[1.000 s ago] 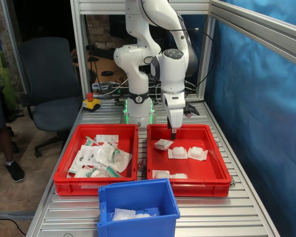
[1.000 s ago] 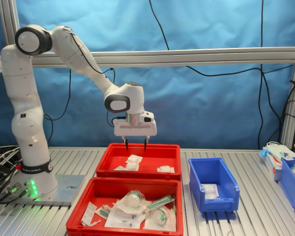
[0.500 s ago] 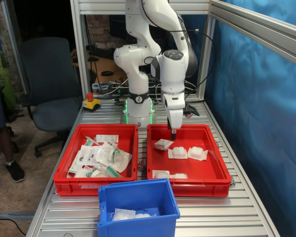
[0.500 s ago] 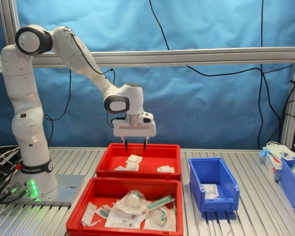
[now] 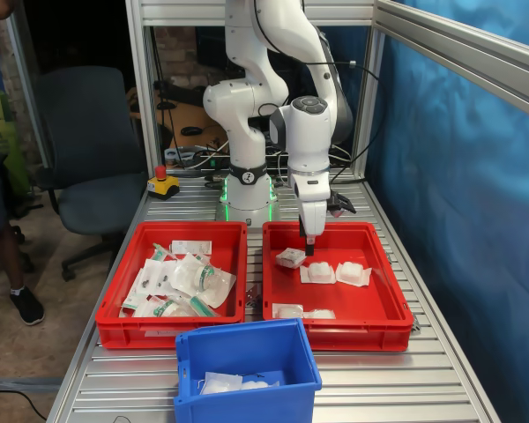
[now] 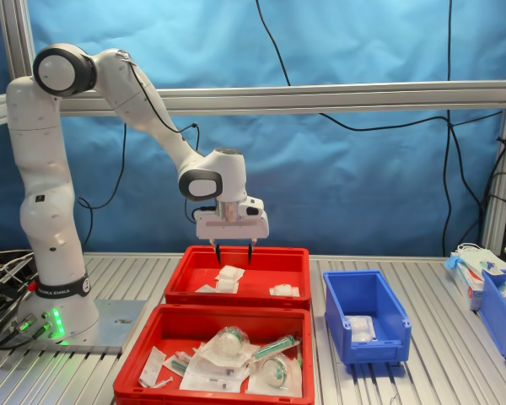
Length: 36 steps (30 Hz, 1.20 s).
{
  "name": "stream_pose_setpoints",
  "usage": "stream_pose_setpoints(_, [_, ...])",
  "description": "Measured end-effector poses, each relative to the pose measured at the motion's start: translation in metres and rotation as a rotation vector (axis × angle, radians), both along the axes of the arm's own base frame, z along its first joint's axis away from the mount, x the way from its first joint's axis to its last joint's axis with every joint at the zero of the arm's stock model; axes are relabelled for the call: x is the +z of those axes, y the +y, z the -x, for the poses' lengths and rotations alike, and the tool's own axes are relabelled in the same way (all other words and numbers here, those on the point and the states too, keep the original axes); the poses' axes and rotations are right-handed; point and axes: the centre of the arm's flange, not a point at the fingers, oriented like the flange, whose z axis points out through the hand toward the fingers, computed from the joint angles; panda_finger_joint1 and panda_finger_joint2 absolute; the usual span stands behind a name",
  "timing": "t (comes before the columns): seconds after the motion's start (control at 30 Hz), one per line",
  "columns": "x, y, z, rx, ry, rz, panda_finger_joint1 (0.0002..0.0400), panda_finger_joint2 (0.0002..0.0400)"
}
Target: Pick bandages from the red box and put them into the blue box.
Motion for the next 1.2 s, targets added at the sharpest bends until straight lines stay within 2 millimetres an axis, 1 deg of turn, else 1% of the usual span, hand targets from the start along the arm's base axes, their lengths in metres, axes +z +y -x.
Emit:
stream_pose_setpoints(0.23, [-0.006, 0.0, 0.001, 0.0, 0.006, 0.003, 0.04, 0.04])
stream_pose_setpoints(0.5, [-0.008, 0.002, 0.002, 0.005, -0.003, 0.002, 0.04, 0.04])
stream_pose_setpoints(0.73, [-0.012, 0.009, 0.004, 0.022, -0.022, -0.002, 0.04, 0.04])
stream_pose_setpoints(1.03, [-0.025, 0.019, 0.012, 0.05, -0.008, 0.005, 0.04, 0.04])
stream_pose_setpoints(1.2, [-0.028, 0.022, 0.014, 0.057, -0.003, 0.008, 0.04, 0.04])
